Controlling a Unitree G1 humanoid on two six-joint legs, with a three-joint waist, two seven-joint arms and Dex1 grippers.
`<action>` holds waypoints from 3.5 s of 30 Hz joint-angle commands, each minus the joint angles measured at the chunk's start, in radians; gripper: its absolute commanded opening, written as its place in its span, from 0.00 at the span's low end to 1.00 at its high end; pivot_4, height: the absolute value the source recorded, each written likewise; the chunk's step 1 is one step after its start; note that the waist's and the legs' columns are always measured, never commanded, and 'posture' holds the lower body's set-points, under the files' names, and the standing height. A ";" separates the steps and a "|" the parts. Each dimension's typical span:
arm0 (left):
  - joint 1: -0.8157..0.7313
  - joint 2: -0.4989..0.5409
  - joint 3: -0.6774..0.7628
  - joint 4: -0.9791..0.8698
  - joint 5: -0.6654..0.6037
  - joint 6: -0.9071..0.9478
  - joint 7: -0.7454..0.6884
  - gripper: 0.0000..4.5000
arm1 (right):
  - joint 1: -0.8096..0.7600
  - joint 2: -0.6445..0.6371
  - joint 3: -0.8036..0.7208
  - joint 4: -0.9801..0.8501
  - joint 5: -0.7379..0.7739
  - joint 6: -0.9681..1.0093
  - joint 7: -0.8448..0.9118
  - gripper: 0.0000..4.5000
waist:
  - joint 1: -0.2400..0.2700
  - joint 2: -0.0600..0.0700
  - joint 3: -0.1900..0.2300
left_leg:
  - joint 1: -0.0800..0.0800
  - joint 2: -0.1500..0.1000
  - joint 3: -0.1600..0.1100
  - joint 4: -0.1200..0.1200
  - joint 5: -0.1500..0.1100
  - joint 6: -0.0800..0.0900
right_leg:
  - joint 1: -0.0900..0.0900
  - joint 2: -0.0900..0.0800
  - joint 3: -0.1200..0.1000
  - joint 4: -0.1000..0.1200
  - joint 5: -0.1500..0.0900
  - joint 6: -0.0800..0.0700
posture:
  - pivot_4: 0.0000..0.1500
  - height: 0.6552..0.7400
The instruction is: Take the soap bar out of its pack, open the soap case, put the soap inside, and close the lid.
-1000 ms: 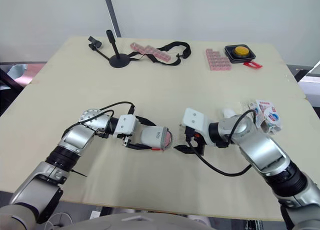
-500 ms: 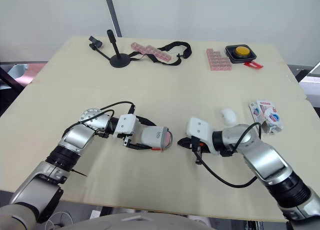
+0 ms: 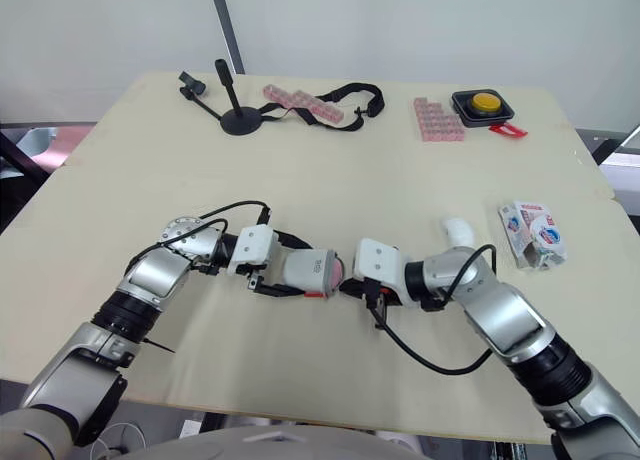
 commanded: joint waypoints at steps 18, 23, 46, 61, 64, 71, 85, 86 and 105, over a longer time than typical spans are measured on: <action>0.007 -0.043 0.033 -0.022 -0.014 -0.118 0.097 0.77 | 0.255 -0.134 -0.428 -0.002 0.286 0.039 0.115 0.01 | 0.010 0.000 0.000 | -0.005 0.000 -0.001 0.000 0.000 0.000 | 0.000 0.000 -0.002 -0.003 0.000 0.000 | 1.00 0.98; 0.026 -0.102 0.021 -0.051 0.022 -0.185 0.188 0.77 | 0.321 -0.067 -0.540 -0.039 0.511 0.250 0.025 0.33 | 0.009 0.000 0.000 | -0.005 0.000 -0.001 0.000 0.000 0.000 | 0.000 0.000 -0.002 -0.003 0.000 0.000 | 1.00 0.98; 0.065 -0.120 -0.058 -0.078 0.148 -0.396 0.362 0.77 | 0.125 0.139 -0.626 0.015 1.022 0.768 -0.526 0.99 | 0.029 0.002 -0.001 | -0.003 0.000 -0.002 0.000 0.000 0.000 | -0.001 0.000 -0.002 -0.003 0.000 0.000 | 1.00 0.98; 0.043 -0.124 -0.063 -0.062 0.147 -0.398 0.357 0.77 | 0.131 0.196 -0.604 0.033 1.029 0.732 -0.572 0.99 | 0.030 0.002 -0.001 | -0.004 0.000 -0.002 0.000 0.000 0.000 | -0.001 0.000 -0.002 -0.003 0.000 0.000 | 1.00 0.98; 0.043 -0.124 -0.064 -0.062 0.145 -0.396 0.355 0.77 | 0.132 0.207 -0.602 0.042 1.032 0.731 -0.572 0.94 | 0.029 0.002 -0.001 | -0.004 0.000 -0.002 0.000 0.000 0.000 | -0.001 0.000 -0.002 -0.003 0.000 0.000 | 1.00 0.98; 0.038 -0.131 -0.056 -0.056 0.142 -0.384 0.365 0.77 | 0.113 0.215 -0.599 0.062 1.043 0.733 -0.580 0.47 | 0.029 0.002 -0.001 | -0.004 0.000 -0.002 0.000 0.000 0.000 | -0.001 0.000 -0.002 -0.003 0.000 0.000 | 1.00 0.98; 0.042 -0.148 -0.047 -0.066 0.087 -0.270 0.344 0.88 | 0.113 0.213 -0.589 0.051 1.092 0.736 -0.595 0.46 | 0.030 0.002 -0.001 | -0.004 0.000 -0.002 0.000 0.000 0.000 | -0.001 0.000 -0.003 -0.003 0.000 0.000 | 1.00 0.98; 0.043 -0.150 -0.045 -0.073 0.075 -0.254 0.337 1.00 | 0.112 0.211 -0.587 0.049 1.094 0.736 -0.595 0.46 | 0.029 0.002 -0.001 | -0.004 0.000 -0.002 0.000 0.000 0.000 | -0.001 0.000 -0.003 -0.003 0.000 0.000 | 1.00 0.98; -0.043 0.023 0.034 -0.216 -0.280 0.544 0.111 1.00 | -0.116 -0.208 -0.291 -0.158 0.688 0.612 -0.363 0.46 | 0.029 0.007 0.002 | -0.005 -0.001 -0.001 0.001 0.000 0.000 | -0.004 0.002 -0.002 -0.001 0.000 0.001 | 1.00 0.98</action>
